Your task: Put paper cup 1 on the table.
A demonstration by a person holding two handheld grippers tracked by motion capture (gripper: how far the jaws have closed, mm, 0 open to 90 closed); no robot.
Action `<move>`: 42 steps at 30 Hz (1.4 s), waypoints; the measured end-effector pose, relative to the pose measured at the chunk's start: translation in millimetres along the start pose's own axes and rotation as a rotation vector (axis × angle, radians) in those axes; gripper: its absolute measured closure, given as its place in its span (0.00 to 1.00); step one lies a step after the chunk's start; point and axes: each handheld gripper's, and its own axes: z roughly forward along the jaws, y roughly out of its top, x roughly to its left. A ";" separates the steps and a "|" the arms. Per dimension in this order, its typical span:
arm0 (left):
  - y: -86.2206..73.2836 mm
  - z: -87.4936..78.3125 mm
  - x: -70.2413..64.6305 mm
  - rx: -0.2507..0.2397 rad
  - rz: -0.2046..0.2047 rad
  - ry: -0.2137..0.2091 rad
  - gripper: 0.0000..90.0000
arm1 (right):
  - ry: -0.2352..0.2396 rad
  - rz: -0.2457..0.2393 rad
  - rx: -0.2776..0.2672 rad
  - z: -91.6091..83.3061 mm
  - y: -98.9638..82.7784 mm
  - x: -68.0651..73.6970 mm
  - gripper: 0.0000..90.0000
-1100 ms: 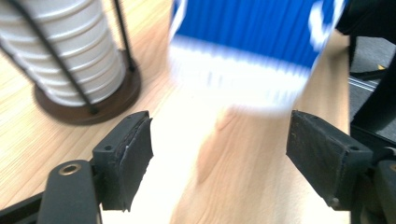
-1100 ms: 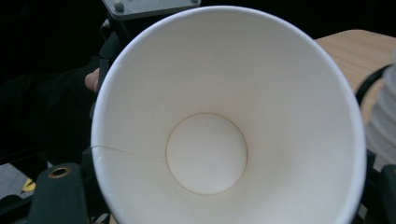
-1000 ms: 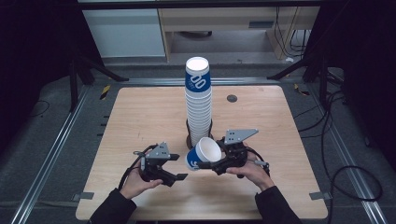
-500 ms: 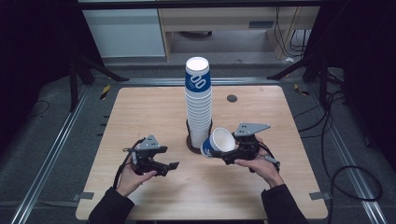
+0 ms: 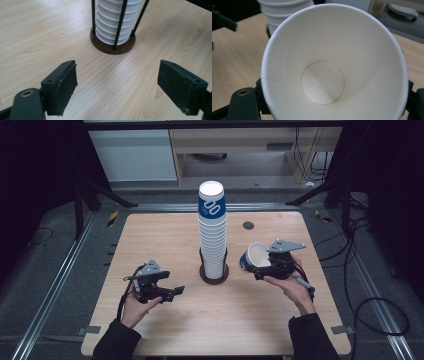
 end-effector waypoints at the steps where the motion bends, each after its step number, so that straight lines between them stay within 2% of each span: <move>1: 0.0 -0.4 1.1 0.001 -0.003 0.003 0.17 | -0.022 -0.001 0.011 0.2 0.4 -3.5 0.22; 4: -0.4 -2.2 3.5 -0.005 -0.013 0.015 0.16 | -0.080 0.013 0.040 2.3 1.1 -13.8 0.22; 5: -1.0 -3.1 4.7 -0.005 -0.014 0.027 0.16 | -0.102 0.029 0.067 4.9 1.1 -20.6 0.22; 6: -1.0 -3.1 4.7 -0.005 -0.014 0.027 0.16 | -0.102 0.029 0.067 4.9 1.1 -20.6 0.22; 9: -1.4 -2.9 7.2 -0.003 -0.020 0.035 0.16 | -0.158 0.036 0.112 9.7 0.8 -33.0 0.22; 13: -1.9 -4.7 9.6 -0.005 -0.030 0.051 0.16 | -0.183 0.041 0.133 12.2 0.6 -40.9 0.22; 15: -2.1 -5.6 10.6 -0.010 -0.032 0.057 0.16 | -0.196 0.043 0.164 14.6 -0.3 -45.9 0.22; 17: -2.0 -6.1 11.3 -0.007 -0.034 0.061 0.16 | -0.229 0.043 0.196 17.0 -1.6 -50.7 0.22; 18: -2.1 -6.3 11.6 -0.009 -0.034 0.064 0.16 | -0.234 0.057 0.220 18.9 -3.6 -56.2 0.22; 20: -2.3 -6.7 12.5 -0.007 -0.037 0.071 0.16 | -0.237 0.064 0.227 19.9 -5.0 -58.8 0.22; 26: -2.5 -6.5 13.0 -0.004 -0.034 0.076 0.16 | -0.252 0.113 0.295 28.1 -18.3 -72.3 0.22; 32: -2.9 -5.4 12.3 0.000 -0.030 0.078 0.16 | -0.269 0.114 0.354 34.8 -26.9 -77.6 0.22; 42: -3.5 -4.5 12.0 0.006 -0.026 0.076 0.16 | -0.252 0.124 0.405 44.0 -33.1 -79.7 0.21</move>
